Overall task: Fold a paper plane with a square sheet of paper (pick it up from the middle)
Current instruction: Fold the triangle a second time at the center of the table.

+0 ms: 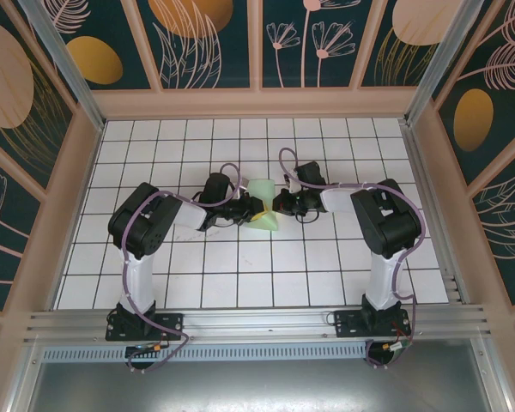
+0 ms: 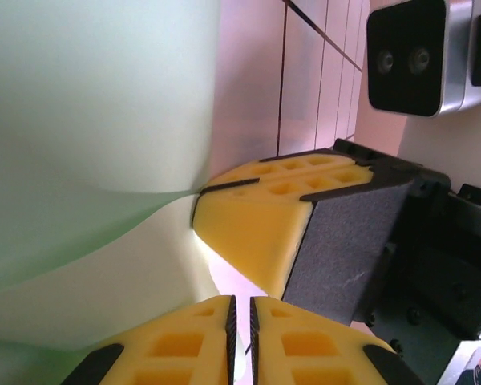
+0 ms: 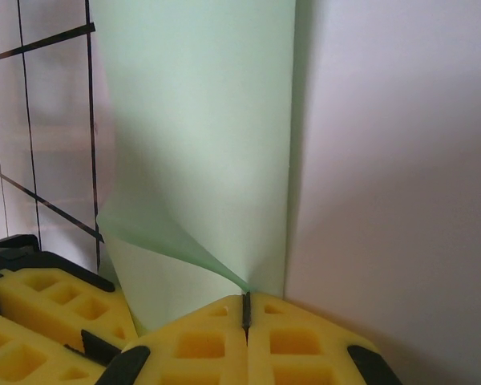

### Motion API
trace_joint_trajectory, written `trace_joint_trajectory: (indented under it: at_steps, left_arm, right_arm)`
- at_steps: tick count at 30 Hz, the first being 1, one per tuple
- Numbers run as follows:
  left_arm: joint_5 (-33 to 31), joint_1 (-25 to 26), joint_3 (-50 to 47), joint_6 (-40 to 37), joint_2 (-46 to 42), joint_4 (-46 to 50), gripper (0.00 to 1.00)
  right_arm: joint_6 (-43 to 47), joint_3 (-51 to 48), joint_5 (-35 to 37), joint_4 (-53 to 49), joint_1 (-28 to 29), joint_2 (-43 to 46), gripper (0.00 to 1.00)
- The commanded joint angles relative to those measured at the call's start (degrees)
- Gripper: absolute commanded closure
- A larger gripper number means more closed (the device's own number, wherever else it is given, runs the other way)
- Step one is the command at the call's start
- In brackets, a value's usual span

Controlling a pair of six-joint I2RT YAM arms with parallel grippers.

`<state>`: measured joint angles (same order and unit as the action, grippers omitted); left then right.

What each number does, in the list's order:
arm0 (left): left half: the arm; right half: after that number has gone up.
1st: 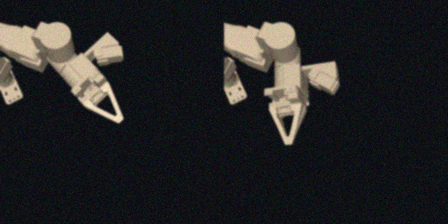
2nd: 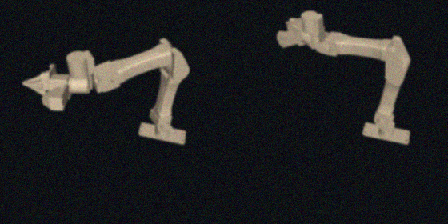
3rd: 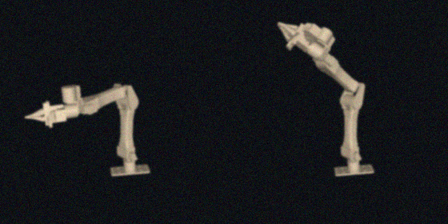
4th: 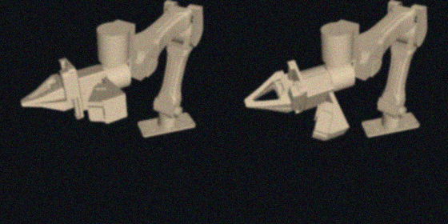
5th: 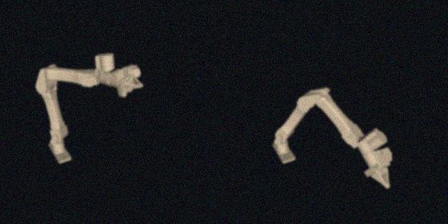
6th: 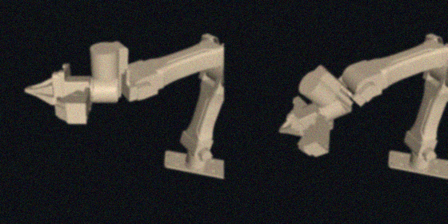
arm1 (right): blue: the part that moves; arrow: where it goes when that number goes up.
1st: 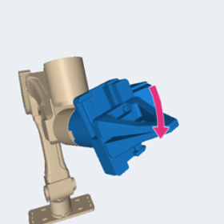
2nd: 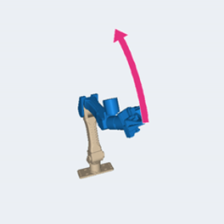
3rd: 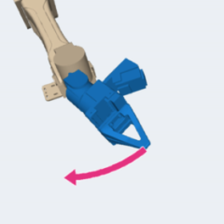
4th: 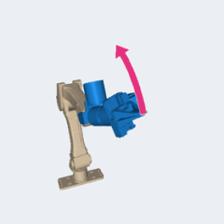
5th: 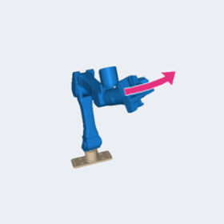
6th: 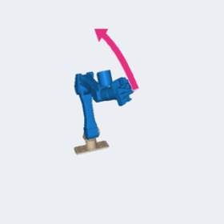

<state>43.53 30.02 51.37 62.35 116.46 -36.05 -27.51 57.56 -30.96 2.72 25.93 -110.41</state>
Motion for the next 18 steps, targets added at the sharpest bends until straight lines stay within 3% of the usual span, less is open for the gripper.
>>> trace_joint_trajectory:
  at_steps: [1, 18]
  left_arm:
    - [-0.4, 0.4, 1.6, -1.6, -0.2, 1.8, 0.84]
    - [-2.2, 0.6, 3.4, -4.8, 1.5, 8.3, 0.85]
  right_arm:
    - [-0.6, -1.1, 0.0, -0.4, 0.4, 1.6, 0.95]
    - [-1.1, -1.6, 1.3, -1.0, 0.4, 2.3, 0.95]
